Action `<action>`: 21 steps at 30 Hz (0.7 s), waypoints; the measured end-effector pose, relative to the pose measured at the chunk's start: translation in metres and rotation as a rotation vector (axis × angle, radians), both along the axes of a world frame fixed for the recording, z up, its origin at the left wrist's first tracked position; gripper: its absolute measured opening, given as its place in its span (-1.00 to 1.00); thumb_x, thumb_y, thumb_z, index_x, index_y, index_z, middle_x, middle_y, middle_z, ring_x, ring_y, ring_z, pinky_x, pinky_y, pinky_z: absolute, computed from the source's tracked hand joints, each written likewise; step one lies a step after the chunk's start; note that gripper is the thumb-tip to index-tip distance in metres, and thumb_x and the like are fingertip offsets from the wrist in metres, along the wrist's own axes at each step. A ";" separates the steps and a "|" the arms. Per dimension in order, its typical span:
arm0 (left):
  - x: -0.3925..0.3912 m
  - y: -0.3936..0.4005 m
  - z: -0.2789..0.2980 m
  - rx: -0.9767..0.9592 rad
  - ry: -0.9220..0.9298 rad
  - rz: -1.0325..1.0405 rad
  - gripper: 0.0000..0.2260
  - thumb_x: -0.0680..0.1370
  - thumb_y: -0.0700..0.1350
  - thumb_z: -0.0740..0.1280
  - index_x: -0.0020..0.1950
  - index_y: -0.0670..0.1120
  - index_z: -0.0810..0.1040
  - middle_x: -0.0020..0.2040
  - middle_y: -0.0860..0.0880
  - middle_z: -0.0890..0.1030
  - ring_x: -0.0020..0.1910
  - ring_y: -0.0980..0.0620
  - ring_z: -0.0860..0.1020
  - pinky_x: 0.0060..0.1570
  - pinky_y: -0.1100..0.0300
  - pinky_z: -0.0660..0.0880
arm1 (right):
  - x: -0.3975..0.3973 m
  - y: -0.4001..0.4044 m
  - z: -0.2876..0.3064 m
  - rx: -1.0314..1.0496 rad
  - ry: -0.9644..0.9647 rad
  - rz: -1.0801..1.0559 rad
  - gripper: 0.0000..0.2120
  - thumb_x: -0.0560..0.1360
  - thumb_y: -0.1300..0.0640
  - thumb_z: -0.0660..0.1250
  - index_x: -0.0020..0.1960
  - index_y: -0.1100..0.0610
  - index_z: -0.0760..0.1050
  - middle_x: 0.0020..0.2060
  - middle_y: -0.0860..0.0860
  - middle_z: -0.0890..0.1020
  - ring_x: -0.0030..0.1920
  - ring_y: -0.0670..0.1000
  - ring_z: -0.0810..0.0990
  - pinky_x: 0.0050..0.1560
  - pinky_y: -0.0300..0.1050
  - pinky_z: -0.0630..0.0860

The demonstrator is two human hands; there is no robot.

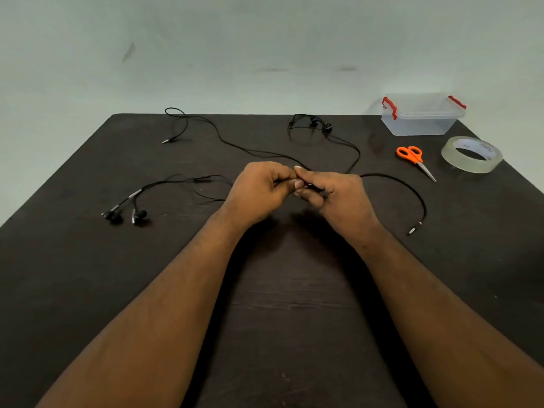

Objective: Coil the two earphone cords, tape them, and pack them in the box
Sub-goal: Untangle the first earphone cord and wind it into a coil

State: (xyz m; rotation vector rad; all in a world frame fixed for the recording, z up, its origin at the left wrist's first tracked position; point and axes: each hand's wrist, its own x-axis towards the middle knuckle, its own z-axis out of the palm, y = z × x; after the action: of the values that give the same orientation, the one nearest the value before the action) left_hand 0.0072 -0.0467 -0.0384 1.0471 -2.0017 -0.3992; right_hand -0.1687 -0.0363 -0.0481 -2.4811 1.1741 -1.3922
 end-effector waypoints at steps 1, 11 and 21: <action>0.000 0.001 0.001 0.029 0.017 -0.017 -0.87 0.50 -0.14 0.40 -0.23 -0.14 0.65 -0.40 0.00 0.54 -0.40 0.05 0.47 -0.37 0.14 0.40 | -0.001 -0.001 0.001 -0.020 0.010 0.007 -0.66 0.40 0.18 0.44 0.15 0.24 0.60 -0.04 0.08 0.70 -0.06 -0.01 0.68 0.02 -0.23 0.56; 0.009 0.000 0.006 0.137 0.037 -0.020 -0.91 0.52 -0.05 0.39 -0.18 0.05 0.63 -0.39 -0.03 0.57 -0.40 0.17 0.41 -0.36 0.23 0.35 | -0.012 -0.002 0.007 0.164 -0.177 0.042 -0.94 0.45 0.27 0.43 -0.10 0.23 0.67 -0.27 -0.02 0.67 -0.42 -0.05 0.63 -0.41 -0.29 0.54; 0.053 -0.006 0.015 0.105 0.188 0.182 -0.94 0.50 -0.15 0.43 -0.08 -0.10 0.69 -0.21 0.11 0.64 -0.22 0.32 0.58 -0.16 0.42 0.46 | -0.054 -0.013 0.013 0.286 -0.489 -0.234 -0.92 0.42 0.25 0.45 -0.20 0.10 0.65 -0.29 -0.05 0.67 -0.29 -0.23 0.59 -0.19 -0.32 0.48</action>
State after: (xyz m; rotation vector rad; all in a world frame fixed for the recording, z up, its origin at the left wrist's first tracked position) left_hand 0.0606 -0.0527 -0.0237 1.2008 -1.7196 -0.4899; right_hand -0.2232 -0.0498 -0.0347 -1.7233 1.4451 -1.6219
